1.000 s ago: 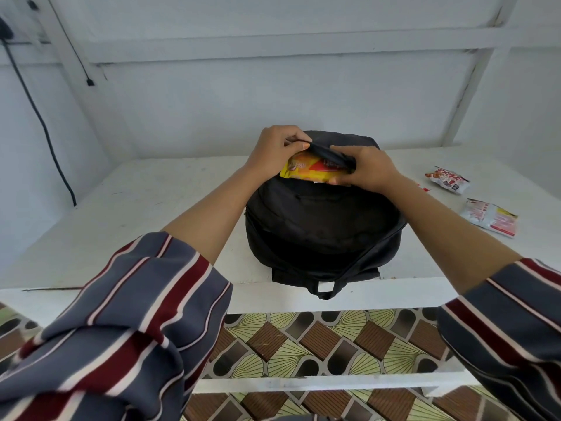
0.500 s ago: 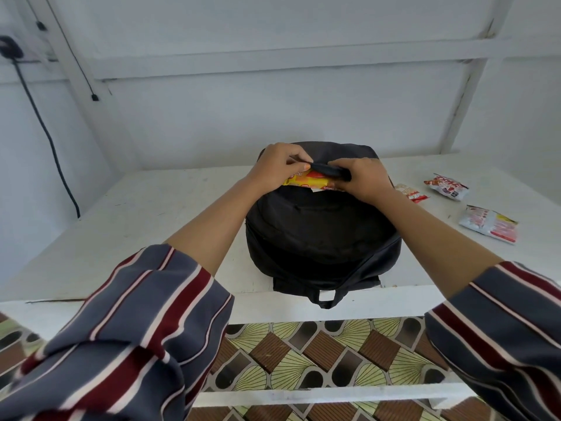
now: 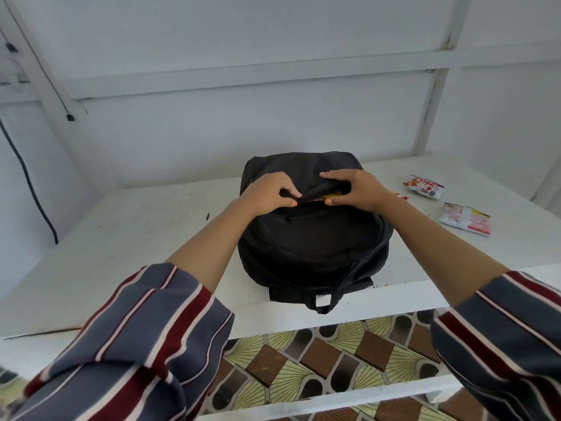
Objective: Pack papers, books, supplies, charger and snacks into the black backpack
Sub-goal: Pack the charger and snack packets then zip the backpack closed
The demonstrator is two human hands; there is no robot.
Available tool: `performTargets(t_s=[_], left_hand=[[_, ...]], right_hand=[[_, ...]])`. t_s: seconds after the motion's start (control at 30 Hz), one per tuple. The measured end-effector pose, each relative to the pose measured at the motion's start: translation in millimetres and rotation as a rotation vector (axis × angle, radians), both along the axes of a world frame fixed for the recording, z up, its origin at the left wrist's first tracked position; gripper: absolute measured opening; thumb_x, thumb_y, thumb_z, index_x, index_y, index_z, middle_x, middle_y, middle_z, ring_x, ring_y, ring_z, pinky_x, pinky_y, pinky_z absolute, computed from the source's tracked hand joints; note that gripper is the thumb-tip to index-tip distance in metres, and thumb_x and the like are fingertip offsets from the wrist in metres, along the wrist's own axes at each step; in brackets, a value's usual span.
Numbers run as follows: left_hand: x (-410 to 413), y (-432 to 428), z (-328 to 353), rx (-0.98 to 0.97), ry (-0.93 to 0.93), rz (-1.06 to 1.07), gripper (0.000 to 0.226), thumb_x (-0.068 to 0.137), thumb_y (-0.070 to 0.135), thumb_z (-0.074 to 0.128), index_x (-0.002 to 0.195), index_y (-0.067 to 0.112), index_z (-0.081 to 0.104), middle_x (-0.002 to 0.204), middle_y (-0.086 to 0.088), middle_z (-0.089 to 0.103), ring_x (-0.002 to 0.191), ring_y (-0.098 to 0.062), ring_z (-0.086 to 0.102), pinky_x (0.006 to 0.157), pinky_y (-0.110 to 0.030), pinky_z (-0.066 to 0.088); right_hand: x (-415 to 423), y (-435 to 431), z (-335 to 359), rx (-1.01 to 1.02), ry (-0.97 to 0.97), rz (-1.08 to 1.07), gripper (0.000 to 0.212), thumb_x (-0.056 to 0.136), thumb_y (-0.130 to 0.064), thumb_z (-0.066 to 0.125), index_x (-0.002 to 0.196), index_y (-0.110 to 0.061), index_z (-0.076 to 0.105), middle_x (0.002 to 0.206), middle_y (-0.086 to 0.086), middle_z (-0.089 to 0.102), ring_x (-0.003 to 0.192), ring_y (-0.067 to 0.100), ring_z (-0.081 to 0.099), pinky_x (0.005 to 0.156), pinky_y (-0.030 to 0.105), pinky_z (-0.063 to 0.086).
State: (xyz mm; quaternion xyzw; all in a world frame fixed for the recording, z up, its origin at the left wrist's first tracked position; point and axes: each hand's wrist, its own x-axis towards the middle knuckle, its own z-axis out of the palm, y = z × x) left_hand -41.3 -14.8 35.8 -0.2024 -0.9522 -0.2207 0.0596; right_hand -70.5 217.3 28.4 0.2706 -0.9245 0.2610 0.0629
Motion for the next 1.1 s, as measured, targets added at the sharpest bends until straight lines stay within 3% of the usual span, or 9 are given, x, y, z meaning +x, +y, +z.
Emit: performTargets(t_s=[0.07,0.2,0.33,0.43,0.57,0.8,1.1], left_hand=[[1.4,2.4,1.3,0.001,-0.010,0.015,0.018,0.084,0.032,0.066,0.095,0.020,0.073,0.102,0.004,0.060,0.101,-0.015,0.056,0.095,-0.041,0.044],[2.7,12.7,6.4,-0.018,0.024,0.089,0.050,0.091,0.049,0.047,0.084,0.004,0.069,0.098,-0.019,0.064,0.091,-0.032,0.060,0.082,-0.042,0.047],[-0.8,27.7,10.4,-0.056,0.194,0.120,0.035,0.093,0.044,0.048,0.085,0.015,0.068,0.103,-0.002,0.062,0.094,-0.020,0.057,0.086,-0.041,0.046],[-5.0,45.9,11.0,-0.035,0.290,0.101,0.030,0.093,0.041,0.049,0.089,0.018,0.068,0.103,0.000,0.062,0.096,-0.018,0.056,0.086,-0.040,0.046],[-10.8,81.9,12.7,0.045,0.312,0.008,0.026,0.093,0.036,0.049,0.097,0.018,0.067,0.105,0.001,0.062,0.099,-0.017,0.055,0.085,-0.038,0.046],[-37.0,166.7,10.8,0.046,0.202,-0.111,0.023,0.092,0.033,0.053,0.108,0.021,0.064,0.114,0.003,0.058,0.102,-0.012,0.053,0.078,-0.025,0.038],[-100.6,273.0,-25.1,-0.216,-0.130,0.007,0.047,0.088,0.033,0.059,0.132,0.022,0.046,0.136,-0.006,0.043,0.124,-0.026,0.042,0.100,-0.040,0.039]], right_hand=[[3.2,1.3,-0.1,-0.031,-0.020,0.001,0.063,0.078,-0.032,0.072,0.136,-0.029,0.047,0.139,-0.003,0.049,0.131,0.018,0.040,0.108,0.031,0.028],[12.1,6.2,-1.1,-0.097,-0.057,-0.023,0.062,0.080,-0.032,0.071,0.137,-0.028,0.046,0.140,-0.003,0.048,0.130,0.016,0.039,0.101,0.022,0.025],[18.6,13.0,2.6,-0.167,-0.076,-0.048,0.059,0.083,-0.031,0.069,0.137,-0.025,0.046,0.139,0.000,0.049,0.128,0.018,0.043,0.104,0.026,0.029],[22.0,24.1,5.6,-0.222,-0.079,-0.088,0.057,0.084,-0.033,0.067,0.137,-0.025,0.046,0.140,0.001,0.048,0.130,0.020,0.042,0.108,0.033,0.030],[21.9,55.7,6.7,-0.301,-0.088,-0.167,0.053,0.085,-0.033,0.066,0.135,-0.025,0.049,0.141,-0.002,0.047,0.130,0.015,0.041,0.102,0.027,0.028],[0.4,143.0,-4.5,-0.245,-0.111,-0.306,0.054,0.084,-0.032,0.067,0.134,-0.023,0.050,0.139,0.000,0.050,0.127,0.018,0.046,0.098,0.024,0.028],[-40.4,252.6,-43.3,0.042,-0.212,-0.335,0.066,0.077,-0.030,0.074,0.136,-0.024,0.046,0.143,0.002,0.045,0.133,0.021,0.039,0.108,0.031,0.027]])
